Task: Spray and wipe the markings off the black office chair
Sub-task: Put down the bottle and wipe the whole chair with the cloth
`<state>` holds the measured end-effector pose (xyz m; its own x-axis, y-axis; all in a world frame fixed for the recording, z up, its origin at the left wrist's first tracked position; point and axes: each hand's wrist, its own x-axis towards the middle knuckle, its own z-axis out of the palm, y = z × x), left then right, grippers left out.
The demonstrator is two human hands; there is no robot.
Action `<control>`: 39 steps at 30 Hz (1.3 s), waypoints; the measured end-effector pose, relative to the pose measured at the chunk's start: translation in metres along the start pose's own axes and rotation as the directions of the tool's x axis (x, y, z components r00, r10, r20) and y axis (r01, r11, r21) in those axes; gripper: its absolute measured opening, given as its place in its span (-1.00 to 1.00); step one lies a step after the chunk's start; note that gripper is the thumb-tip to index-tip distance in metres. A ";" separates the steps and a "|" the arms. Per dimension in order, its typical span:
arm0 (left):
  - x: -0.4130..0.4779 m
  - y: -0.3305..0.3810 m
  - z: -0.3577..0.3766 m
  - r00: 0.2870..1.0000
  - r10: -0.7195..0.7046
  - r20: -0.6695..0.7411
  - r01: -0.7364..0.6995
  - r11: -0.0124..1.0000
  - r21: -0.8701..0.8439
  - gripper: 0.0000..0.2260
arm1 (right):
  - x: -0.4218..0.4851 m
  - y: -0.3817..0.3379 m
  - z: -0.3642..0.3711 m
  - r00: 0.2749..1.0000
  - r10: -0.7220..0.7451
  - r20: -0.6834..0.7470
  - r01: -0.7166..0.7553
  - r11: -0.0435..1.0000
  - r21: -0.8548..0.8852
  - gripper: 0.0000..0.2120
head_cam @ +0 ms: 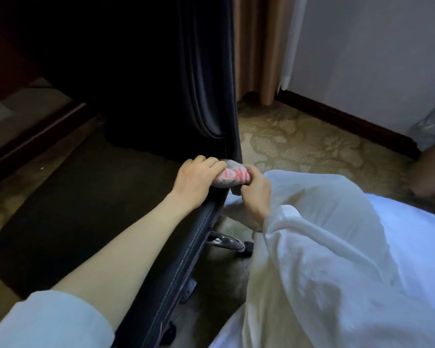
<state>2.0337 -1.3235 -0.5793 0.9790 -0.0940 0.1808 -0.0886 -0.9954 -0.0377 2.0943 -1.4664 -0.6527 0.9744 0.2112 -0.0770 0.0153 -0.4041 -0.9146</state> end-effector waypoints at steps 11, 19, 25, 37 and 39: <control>0.016 -0.021 0.040 0.999 -0.040 0.021 0.040 0.999 -0.017 -0.61 | 0.028 0.014 0.021 0.997 -0.047 0.068 0.044 0.998 0.044 -0.45; 0.033 -0.048 0.055 1.000 0.012 0.025 -0.015 0.995 0.102 -0.63 | 0.053 0.022 0.040 0.973 -0.232 0.016 0.232 0.972 -0.033 -0.39; 0.041 -0.080 0.030 0.943 0.263 0.204 -0.288 0.951 0.109 -0.53 | 0.041 0.021 0.056 0.984 -0.173 0.036 0.175 0.983 -0.054 -0.33; -0.086 -0.048 -0.028 0.863 0.342 0.372 -0.357 0.934 -0.030 -0.48 | -0.114 -0.006 0.048 0.997 0.016 0.072 -0.016 1.000 0.005 -0.39; -0.122 -0.041 -0.033 0.847 0.345 0.406 -0.364 0.931 -0.032 -0.53 | -0.156 -0.004 0.055 0.996 0.069 0.050 -0.070 0.998 0.010 -0.40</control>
<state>1.9119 -1.2716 -0.5670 0.8727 -0.4141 -0.2585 -0.4443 -0.8932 -0.0692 1.9297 -1.4490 -0.6588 0.9608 0.2267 -0.1597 -0.0550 -0.4088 -0.9110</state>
